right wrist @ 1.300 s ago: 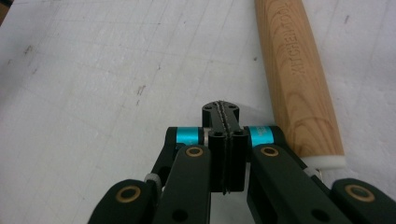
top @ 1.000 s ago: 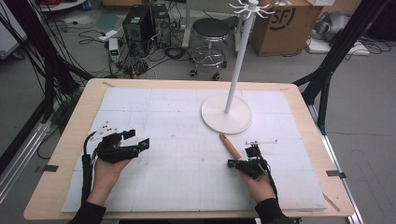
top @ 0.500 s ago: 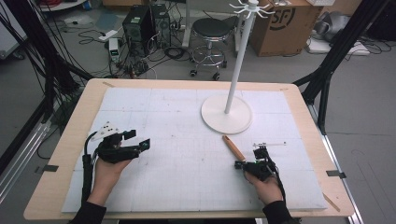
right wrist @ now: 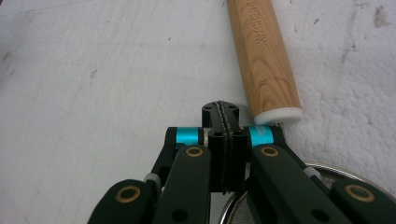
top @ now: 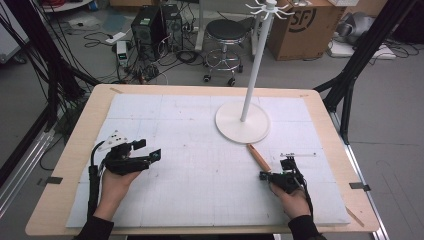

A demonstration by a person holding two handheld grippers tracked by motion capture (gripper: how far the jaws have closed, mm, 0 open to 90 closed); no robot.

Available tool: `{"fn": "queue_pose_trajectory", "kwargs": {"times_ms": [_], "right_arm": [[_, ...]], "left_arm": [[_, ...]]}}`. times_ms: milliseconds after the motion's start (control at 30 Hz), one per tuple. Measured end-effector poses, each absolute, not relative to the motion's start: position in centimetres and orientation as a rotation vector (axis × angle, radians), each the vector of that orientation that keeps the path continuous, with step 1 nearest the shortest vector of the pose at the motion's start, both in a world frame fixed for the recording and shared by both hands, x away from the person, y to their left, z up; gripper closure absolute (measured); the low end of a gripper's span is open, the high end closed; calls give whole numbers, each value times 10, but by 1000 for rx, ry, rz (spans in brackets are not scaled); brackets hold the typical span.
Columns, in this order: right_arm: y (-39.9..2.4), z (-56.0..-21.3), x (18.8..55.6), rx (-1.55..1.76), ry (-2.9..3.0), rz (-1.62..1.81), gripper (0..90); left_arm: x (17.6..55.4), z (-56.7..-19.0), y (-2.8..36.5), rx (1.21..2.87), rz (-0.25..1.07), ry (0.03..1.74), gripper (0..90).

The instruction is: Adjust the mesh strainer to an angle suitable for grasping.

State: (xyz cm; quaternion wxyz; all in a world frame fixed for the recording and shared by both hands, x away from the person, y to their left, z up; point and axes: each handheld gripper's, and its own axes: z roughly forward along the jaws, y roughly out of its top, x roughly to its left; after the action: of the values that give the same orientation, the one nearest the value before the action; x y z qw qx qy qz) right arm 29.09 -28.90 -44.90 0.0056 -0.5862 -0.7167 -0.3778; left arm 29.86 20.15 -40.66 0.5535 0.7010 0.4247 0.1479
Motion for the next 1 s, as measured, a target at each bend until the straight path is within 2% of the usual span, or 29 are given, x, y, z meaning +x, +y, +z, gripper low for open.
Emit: {"fn": "queue_pose_trajectory", "kwargs": {"times_ms": [200,300,600,800,1000], "right_arm": [[-289,-449,289,-1819,-2251,-1195,886],[-292,-451,288,-1758,-2185,-1252,793],[-292,-447,286,-1653,-2158,-1331,650],[-296,-443,284,-1615,-2128,-1394,478],[-303,-438,282,-1631,-2109,-1443,384]], "left_arm": [[299,-408,200,1661,351,1009,225],[299,-408,199,1664,351,1008,225],[299,-409,199,1669,350,1007,225],[299,-408,199,1669,348,1007,225],[299,-409,198,1673,355,1002,225]]}}
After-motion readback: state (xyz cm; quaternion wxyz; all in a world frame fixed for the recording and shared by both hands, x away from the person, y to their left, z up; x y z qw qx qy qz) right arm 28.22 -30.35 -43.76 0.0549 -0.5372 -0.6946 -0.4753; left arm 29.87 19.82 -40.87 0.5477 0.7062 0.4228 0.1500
